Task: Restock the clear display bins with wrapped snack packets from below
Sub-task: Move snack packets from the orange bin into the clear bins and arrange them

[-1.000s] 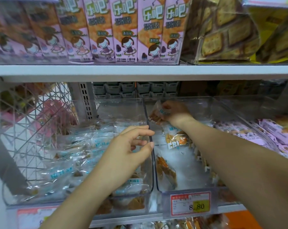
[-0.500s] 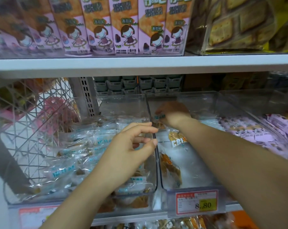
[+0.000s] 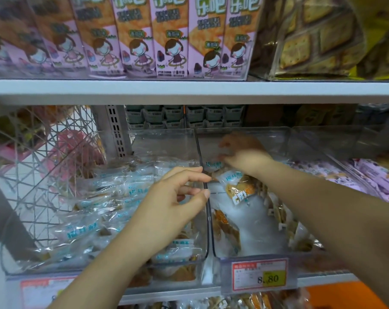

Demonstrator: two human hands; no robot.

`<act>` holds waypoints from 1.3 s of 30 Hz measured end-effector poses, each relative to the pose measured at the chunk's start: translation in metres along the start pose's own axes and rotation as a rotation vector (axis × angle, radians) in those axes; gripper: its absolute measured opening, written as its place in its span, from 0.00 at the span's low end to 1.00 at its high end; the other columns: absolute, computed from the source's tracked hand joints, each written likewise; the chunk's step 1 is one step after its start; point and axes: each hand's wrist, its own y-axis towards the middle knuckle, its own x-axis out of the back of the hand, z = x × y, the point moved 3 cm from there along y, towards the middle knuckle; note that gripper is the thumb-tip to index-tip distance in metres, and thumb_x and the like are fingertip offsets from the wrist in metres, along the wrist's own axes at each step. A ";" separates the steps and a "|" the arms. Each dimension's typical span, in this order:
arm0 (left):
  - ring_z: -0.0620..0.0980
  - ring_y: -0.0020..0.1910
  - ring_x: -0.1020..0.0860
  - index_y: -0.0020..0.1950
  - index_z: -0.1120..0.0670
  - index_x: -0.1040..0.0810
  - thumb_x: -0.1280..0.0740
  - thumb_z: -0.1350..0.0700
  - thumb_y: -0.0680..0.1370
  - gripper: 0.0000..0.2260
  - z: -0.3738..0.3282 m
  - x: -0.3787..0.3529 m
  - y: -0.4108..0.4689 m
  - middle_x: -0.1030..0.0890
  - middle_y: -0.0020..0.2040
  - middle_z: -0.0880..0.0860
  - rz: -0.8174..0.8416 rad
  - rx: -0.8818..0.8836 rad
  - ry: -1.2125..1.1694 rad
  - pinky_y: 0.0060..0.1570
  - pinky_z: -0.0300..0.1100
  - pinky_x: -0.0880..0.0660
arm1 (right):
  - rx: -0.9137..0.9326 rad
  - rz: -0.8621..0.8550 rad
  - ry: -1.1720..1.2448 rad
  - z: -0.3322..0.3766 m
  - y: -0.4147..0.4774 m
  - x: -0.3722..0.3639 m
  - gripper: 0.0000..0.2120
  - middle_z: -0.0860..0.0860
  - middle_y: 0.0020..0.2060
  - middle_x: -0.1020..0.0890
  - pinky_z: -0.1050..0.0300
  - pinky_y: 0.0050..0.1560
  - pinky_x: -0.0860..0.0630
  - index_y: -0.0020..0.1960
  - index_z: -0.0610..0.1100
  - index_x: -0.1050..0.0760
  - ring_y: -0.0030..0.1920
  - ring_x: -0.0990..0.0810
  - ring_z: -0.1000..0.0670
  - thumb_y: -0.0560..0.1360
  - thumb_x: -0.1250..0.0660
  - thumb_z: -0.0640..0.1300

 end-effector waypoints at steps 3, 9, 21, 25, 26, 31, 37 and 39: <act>0.37 0.47 0.21 0.49 0.41 0.21 0.32 0.55 0.75 0.09 -0.001 0.000 0.000 0.25 0.58 0.34 -0.003 -0.006 0.007 0.57 0.38 0.26 | 0.153 0.198 -0.141 0.008 -0.024 0.005 0.14 0.49 0.55 0.22 0.54 0.49 0.27 0.61 0.50 0.27 0.55 0.23 0.45 0.76 0.35 0.47; 0.36 0.47 0.21 0.49 0.41 0.21 0.33 0.56 0.76 0.09 -0.004 -0.001 -0.001 0.26 0.59 0.34 0.001 -0.005 0.026 0.58 0.38 0.26 | 0.369 0.488 -0.675 0.011 -0.042 -0.033 0.26 0.46 0.62 0.27 0.50 0.42 0.26 0.72 0.52 0.40 0.56 0.24 0.42 0.78 0.41 0.35; 0.37 0.47 0.21 0.52 0.43 0.21 0.33 0.55 0.76 0.08 -0.002 -0.001 -0.001 0.27 0.60 0.35 0.007 -0.018 0.027 0.59 0.41 0.25 | 0.018 0.281 -0.519 -0.001 -0.032 -0.044 0.34 0.47 0.44 0.22 0.53 0.34 0.29 0.72 0.47 0.46 0.38 0.25 0.45 0.72 0.37 0.30; 0.37 0.47 0.21 0.50 0.42 0.21 0.32 0.55 0.76 0.08 -0.002 0.000 -0.001 0.26 0.59 0.34 0.002 -0.019 0.027 0.58 0.41 0.25 | 0.016 0.275 -0.356 -0.004 -0.036 -0.036 0.30 0.45 0.44 0.23 0.51 0.37 0.26 0.70 0.48 0.44 0.42 0.22 0.42 0.73 0.39 0.31; 0.37 0.47 0.21 0.50 0.41 0.21 0.32 0.55 0.76 0.08 -0.003 0.000 -0.001 0.26 0.59 0.34 0.000 -0.018 0.028 0.58 0.41 0.25 | 0.014 0.264 -0.321 -0.004 -0.038 -0.033 0.29 0.45 0.44 0.23 0.50 0.37 0.26 0.70 0.48 0.44 0.42 0.22 0.42 0.74 0.39 0.32; 0.37 0.48 0.21 0.51 0.40 0.22 0.33 0.55 0.76 0.09 -0.003 0.000 -0.003 0.27 0.61 0.34 0.001 -0.024 0.052 0.56 0.37 0.25 | -0.209 0.207 0.134 -0.002 -0.043 -0.024 0.31 0.48 0.38 0.26 0.56 0.34 0.27 0.70 0.43 0.44 0.40 0.24 0.47 0.73 0.30 0.40; 0.36 0.47 0.21 0.52 0.41 0.22 0.33 0.55 0.77 0.09 -0.002 0.000 -0.004 0.28 0.61 0.34 0.006 -0.035 0.062 0.56 0.38 0.25 | -0.476 0.275 0.504 -0.005 -0.050 -0.046 0.41 0.49 0.39 0.28 0.63 0.24 0.28 0.75 0.51 0.53 0.38 0.23 0.49 0.73 0.31 0.36; 0.37 0.47 0.21 0.52 0.41 0.22 0.33 0.55 0.76 0.09 -0.001 0.000 -0.003 0.27 0.61 0.34 0.007 -0.037 0.052 0.56 0.39 0.25 | -0.510 0.243 0.614 -0.009 -0.046 -0.052 0.43 0.49 0.39 0.29 0.63 0.25 0.27 0.75 0.54 0.55 0.38 0.24 0.49 0.73 0.32 0.33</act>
